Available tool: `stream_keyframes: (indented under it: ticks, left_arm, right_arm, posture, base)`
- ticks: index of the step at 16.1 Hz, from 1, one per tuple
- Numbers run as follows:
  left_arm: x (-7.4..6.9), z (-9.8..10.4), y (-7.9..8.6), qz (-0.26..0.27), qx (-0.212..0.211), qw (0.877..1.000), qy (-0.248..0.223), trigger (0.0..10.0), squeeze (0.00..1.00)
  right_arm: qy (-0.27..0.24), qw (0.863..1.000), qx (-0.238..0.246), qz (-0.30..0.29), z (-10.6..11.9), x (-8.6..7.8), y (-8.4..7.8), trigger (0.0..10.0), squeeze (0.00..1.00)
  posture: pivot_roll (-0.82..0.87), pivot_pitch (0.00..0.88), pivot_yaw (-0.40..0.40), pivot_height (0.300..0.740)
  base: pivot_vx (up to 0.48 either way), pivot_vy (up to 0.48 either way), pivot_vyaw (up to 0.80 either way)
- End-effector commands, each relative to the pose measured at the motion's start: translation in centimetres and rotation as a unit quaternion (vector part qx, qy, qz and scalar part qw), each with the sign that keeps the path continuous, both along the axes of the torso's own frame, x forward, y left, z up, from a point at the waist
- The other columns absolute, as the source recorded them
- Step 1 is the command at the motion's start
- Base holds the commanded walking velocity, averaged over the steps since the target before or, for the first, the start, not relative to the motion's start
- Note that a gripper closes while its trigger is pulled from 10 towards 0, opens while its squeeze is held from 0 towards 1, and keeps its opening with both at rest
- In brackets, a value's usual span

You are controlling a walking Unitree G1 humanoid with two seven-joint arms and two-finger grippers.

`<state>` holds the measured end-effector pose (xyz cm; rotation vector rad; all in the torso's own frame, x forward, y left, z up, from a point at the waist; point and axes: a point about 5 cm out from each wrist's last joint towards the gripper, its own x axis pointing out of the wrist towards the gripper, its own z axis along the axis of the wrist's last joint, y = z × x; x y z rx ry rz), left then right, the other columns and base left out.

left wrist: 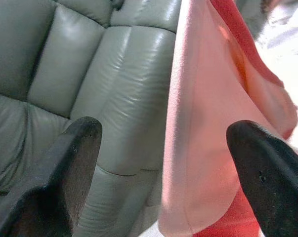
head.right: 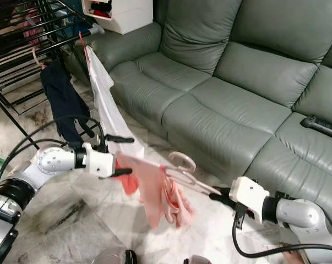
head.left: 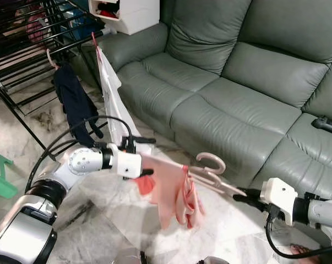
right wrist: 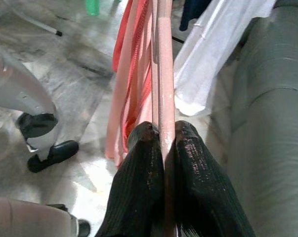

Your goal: Hang hanger

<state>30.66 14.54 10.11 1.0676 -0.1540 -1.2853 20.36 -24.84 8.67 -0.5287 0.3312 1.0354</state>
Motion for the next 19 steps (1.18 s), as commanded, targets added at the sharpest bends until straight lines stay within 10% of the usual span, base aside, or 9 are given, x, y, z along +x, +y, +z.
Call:
stream_keyframes:
  ticks: [1, 19]
  left_arm:
    - [-0.1, -0.8, 0.2, -0.007, 0.035, 0.999, 0.019, 0.7, 0.0]
    - [-0.2, -3.2, 1.2, -0.013, 0.15, 0.984, 0.091, 0.0, 0.0]
  right_arm:
    - [0.001, 0.999, 0.0, 0.035, 0.6, 0.1, 0.7, 10.0, 0.0]
    - [0.015, 0.996, -0.021, 0.088, -0.3, 1.0, 2.4, 10.0, 0.0]
  posture:
    - [-0.1, 0.0, 0.061, 0.74]
    - [-0.1, 0.0, 0.05, 0.74]
  base:
    - [0.0, 0.0, 0.0]
    - [0.0, 0.0, 0.0]
